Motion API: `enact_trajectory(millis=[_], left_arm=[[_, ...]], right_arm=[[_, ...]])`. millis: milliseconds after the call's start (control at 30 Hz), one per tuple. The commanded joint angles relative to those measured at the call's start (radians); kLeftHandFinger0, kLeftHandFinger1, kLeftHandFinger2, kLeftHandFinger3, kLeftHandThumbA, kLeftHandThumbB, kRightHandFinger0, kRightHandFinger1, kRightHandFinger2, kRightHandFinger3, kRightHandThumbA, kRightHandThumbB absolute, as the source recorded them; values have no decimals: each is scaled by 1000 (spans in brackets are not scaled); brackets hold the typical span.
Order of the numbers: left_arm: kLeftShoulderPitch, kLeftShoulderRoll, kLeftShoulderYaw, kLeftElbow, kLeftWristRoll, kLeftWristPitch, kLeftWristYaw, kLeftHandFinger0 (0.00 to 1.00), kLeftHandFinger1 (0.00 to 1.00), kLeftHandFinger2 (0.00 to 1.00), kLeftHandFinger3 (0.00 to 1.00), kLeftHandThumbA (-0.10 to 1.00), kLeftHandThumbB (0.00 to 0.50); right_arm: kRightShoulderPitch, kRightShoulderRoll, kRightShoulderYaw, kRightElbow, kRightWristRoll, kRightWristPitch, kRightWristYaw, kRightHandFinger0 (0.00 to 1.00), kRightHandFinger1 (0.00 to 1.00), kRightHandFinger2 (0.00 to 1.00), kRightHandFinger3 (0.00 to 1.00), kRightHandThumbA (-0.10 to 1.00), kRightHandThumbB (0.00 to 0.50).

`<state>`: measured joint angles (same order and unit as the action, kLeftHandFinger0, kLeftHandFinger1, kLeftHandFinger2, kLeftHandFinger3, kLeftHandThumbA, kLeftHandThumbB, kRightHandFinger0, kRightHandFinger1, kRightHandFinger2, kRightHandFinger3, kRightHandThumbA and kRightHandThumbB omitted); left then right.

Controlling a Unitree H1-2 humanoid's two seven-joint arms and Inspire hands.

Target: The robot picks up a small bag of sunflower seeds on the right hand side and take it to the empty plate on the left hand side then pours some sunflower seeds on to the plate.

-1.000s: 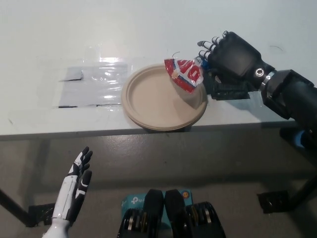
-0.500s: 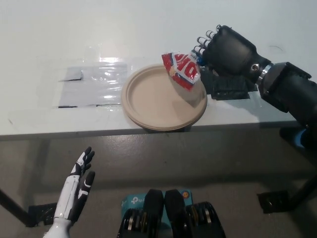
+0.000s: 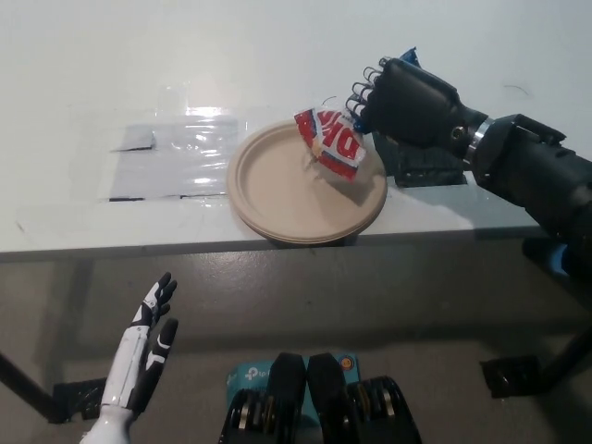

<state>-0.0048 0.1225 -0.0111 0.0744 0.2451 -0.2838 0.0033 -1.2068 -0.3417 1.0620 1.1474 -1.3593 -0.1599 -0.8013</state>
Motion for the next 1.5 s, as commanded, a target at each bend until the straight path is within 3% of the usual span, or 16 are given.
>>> enact_trajectory(millis=[0, 100, 367, 500, 600, 700, 767, 933, 1000, 1100, 1167, 1200, 1233, 1300, 1333, 1467], left_arm=[[-19, 16, -3, -17, 6, -42, 13, 1000, 1000, 1000, 1000, 1000, 113], [-23, 17, -2, -14, 5, -48, 14, 1000, 1000, 1000, 1000, 1000, 106], [-21, 16, -2, -17, 10, -40, 14, 1000, 1000, 1000, 1000, 1000, 114], [-21, 15, -1, -11, 6, -48, 16, 1000, 1000, 1000, 1000, 1000, 106], [-18, 13, 1, -16, 0, -43, 15, 1000, 1000, 1000, 1000, 1000, 122], [-19, 16, 3, -16, 1, -43, 14, 1000, 1000, 1000, 1000, 1000, 104], [-17, 13, 4, -16, -1, -41, 16, 1000, 1000, 1000, 1000, 1000, 108], [-7, 14, 3, -23, 11, -37, 18, 1000, 1000, 1000, 1000, 1000, 104], [-6, 15, 6, -24, 9, -40, 20, 1000, 1000, 1000, 1000, 1000, 102], [-4, 14, 9, -25, 8, -42, 22, 1000, 1000, 1000, 1000, 1000, 102], [-3, 13, 11, -26, 8, -37, 22, 1000, 1000, 1000, 1000, 1000, 104], [-3, 14, 11, -25, 5, -38, 20, 1000, 1000, 1000, 1000, 1000, 101], [-3, 14, 10, -23, 1, -36, 16, 1000, 1000, 1000, 1000, 1000, 108], [-3, 14, 8, -23, 9, -35, 17, 1000, 1000, 1000, 1000, 1000, 105], [-2, 14, 8, -26, 11, -33, 18, 1000, 1000, 1000, 1000, 1000, 100], [0, 16, 9, -28, 12, -34, 17, 1000, 1000, 1000, 1000, 1000, 94]], right_arm=[[-81, -4, -5, 1, -11, 49, -59, 0, 0, 363, 143, -100, 314], [-81, 1, -6, 13, -8, 50, -72, 0, 0, 361, 81, -100, 312], [-52, 9, -50, 44, 39, 49, -105, 0, 0, 360, 74, -92, 326], [-25, 15, -118, 50, 102, 28, -86, 0, 11, 505, 101, -100, 311], [-11, 17, -128, 62, 85, 61, -118, 0, 29, 591, 115, -100, 333], [1, 20, -152, 62, 110, 40, -82, 0, 79, 673, 145, -100, 294], [18, 24, -219, 63, 183, -15, -65, 0, 78, 646, 154, -100, 291], [54, 45, -365, 75, 318, -138, -20, 0, 184, 716, 52, -100, 232], [63, 54, -399, 87, 341, -147, -16, 0, 199, 720, 44, -100, 193], [82, 70, -479, 96, 408, -198, -15, 0, 272, 804, 42, -100, 144], [90, 80, -535, 105, 457, -234, 1, 0, 331, 843, 120, -100, 105], [95, 85, -567, 107, 489, -246, 21, 0, 389, 878, 240, -100, 81], [101, 92, -608, 110, 529, -266, 39, 0, 398, 859, 296, -100, 85], [114, 99, -664, 108, 576, -273, 67, 0, 409, 866, 568, -100, 87], [118, 102, -682, 108, 589, -273, 76, 0, 414, 858, 638, -100, 99], [147, 111, -753, 109, 646, -310, 60, 0, 376, 813, 788, -100, 136]])
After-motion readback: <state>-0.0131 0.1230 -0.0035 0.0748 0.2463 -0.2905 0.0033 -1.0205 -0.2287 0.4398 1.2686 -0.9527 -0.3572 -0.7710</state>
